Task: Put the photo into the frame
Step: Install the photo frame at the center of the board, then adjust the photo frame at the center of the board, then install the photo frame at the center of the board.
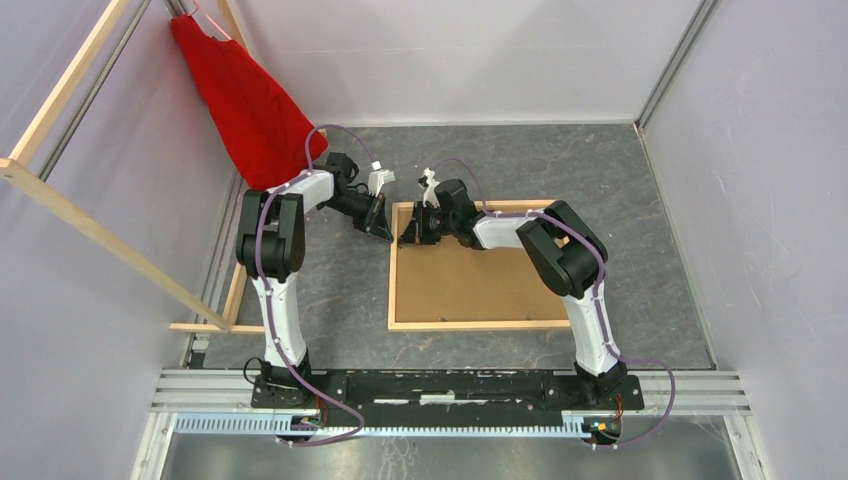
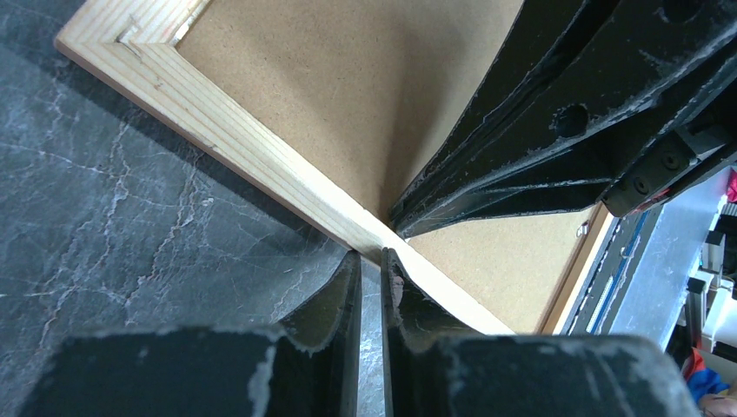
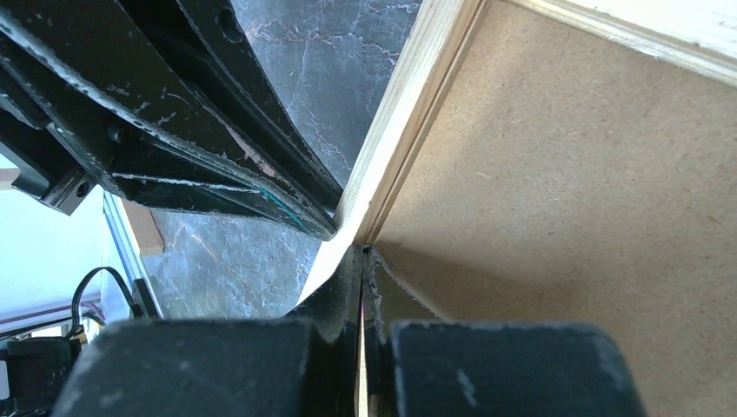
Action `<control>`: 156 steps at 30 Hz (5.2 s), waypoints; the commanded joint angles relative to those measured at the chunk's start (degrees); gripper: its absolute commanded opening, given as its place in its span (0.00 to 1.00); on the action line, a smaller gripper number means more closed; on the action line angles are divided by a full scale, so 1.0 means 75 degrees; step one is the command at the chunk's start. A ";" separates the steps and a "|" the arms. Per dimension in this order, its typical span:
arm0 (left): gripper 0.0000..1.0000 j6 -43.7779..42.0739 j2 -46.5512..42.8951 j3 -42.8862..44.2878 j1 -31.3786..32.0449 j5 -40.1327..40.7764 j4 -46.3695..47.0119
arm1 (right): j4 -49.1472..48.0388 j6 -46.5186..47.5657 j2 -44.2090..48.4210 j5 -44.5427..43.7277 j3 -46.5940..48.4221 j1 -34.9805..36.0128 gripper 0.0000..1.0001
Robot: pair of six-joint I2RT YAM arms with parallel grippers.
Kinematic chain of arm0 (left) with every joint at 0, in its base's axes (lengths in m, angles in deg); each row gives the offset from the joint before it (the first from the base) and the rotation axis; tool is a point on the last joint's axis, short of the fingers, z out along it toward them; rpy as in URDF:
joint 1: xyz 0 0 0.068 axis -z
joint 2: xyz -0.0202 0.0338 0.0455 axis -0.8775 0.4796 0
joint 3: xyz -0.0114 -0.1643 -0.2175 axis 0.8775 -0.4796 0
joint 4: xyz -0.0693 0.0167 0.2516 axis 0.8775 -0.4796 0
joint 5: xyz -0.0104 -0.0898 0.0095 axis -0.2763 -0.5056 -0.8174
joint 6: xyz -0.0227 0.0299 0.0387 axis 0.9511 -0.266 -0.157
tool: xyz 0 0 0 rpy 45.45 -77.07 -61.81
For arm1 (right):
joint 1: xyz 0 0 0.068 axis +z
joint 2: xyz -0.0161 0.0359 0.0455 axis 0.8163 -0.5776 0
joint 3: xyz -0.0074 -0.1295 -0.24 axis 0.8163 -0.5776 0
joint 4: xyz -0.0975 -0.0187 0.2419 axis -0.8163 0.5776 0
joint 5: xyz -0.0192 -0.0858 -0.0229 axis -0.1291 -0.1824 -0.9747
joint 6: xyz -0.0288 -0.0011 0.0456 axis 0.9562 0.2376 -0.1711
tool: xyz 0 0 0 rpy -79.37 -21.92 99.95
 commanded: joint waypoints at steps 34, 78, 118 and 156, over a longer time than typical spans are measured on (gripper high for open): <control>0.24 -0.1822 -0.1929 -0.2941 0.1609 0.2881 0.0340 | 0.1490 0.0951 0.4371 -0.3586 -0.3618 -0.5024 0.98; 0.37 -0.1927 -0.0477 0.0555 0.0108 0.1838 -0.1345 | 0.0346 -0.0055 0.4084 -0.2045 -0.2991 -0.2035 0.83; 0.24 -0.2717 -0.0920 -0.1000 0.0164 0.0687 -0.1401 | -0.0718 -0.1539 0.1268 -0.2119 -0.1782 0.0793 0.12; 0.22 -0.2658 -0.1343 -0.0966 0.0372 0.1252 -0.1253 | -0.0745 -0.1200 0.2514 -0.2273 -0.2522 0.0375 0.35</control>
